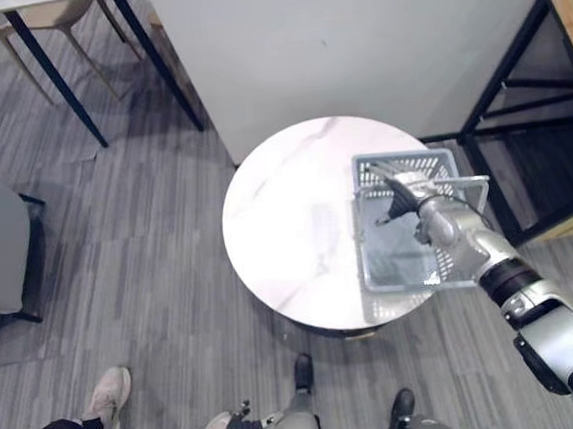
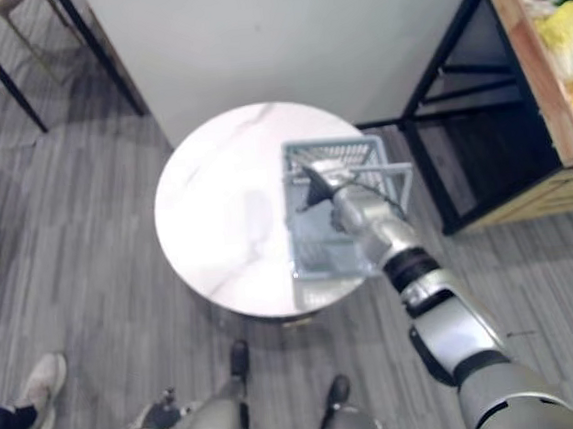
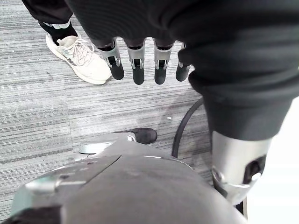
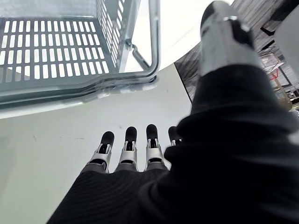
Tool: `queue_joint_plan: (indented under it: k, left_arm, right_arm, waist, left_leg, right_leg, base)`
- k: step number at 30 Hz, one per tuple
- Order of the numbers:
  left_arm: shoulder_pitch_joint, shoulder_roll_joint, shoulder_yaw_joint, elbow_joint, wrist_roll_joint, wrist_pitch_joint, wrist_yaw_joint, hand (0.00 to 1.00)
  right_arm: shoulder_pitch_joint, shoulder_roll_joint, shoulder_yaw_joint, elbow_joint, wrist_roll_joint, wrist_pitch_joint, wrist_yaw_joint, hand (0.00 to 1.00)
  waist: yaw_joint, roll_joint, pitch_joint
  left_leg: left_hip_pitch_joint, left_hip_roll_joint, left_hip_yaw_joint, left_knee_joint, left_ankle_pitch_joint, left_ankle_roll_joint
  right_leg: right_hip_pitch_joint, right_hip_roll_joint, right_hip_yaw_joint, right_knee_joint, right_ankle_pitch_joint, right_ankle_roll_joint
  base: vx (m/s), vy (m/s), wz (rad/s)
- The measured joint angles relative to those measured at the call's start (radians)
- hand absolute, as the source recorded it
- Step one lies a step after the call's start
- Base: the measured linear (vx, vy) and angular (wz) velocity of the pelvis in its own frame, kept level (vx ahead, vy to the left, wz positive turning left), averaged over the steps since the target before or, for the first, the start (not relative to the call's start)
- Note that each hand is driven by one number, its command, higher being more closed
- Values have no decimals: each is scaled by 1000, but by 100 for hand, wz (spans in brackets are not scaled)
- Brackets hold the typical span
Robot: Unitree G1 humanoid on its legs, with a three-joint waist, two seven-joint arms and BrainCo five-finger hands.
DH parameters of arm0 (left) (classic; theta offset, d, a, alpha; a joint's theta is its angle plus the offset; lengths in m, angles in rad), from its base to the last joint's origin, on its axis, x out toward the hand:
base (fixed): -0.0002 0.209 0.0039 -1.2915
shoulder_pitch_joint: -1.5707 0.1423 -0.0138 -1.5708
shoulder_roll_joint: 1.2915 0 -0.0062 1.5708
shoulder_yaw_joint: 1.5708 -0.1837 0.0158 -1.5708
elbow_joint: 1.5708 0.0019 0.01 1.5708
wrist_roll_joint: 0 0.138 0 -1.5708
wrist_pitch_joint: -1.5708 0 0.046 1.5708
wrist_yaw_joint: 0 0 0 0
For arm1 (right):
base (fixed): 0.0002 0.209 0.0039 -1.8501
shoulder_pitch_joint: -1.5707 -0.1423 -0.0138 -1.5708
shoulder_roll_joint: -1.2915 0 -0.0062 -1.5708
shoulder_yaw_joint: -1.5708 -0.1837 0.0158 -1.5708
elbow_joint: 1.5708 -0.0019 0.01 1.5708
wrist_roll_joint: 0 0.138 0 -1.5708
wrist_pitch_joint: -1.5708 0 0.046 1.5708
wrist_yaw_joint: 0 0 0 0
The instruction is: Pick vegetable in the basket
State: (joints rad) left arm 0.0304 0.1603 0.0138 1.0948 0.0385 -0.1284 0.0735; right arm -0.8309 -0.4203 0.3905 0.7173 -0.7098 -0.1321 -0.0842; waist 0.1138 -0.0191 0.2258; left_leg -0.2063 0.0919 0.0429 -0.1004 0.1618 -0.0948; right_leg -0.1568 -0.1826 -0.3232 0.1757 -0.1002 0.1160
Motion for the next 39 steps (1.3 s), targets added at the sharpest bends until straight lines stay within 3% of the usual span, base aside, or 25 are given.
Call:
queue_joint_plan:
  k: [13, 26, 27, 39]
  left_arm:
    - [-35, 1, -39, 2, -39, -6, 8, 0]
    - [-47, 5, -82, 1, -105, -16, 12, 0]
    - [-47, 6, -86, 1, -105, -16, 13, 0]
    - [-65, 9, -102, 18, -104, -15, 22, 0]
  right_arm:
    - [-159, -74, -102, 192, -1, 32, -36, 0]
    - [-222, -85, -128, 298, -23, 36, -40, 0]
    - [-222, -86, -131, 300, -23, 36, -40, 100]
    - [-218, -87, -136, 310, -40, 36, -40, 100]
  waist:
    - [-3, 34, 71]
    - [-25, 65, 130]
    - [-25, 65, 130]
    - [-22, 66, 132]
  left_leg:
    - [-32, -2, -25, 3, 12, -1]
    - [-54, -4, -27, 2, 13, -1]
    - [-54, -4, -27, 1, 13, -2]
    - [-54, -5, -27, -1, 12, -2]
  right_leg:
    - [-16, 8, -21, -12, 5, 5]
    - [-32, 8, -22, -26, 12, 7]
    - [-31, 9, -22, -29, 12, 7]
    - [-28, 9, -23, -32, 13, 7]
  base:
    - [-9, -6, 4]
    - [0, -1, 0]
    - [0, 0, 0]
    - [0, 0, 0]
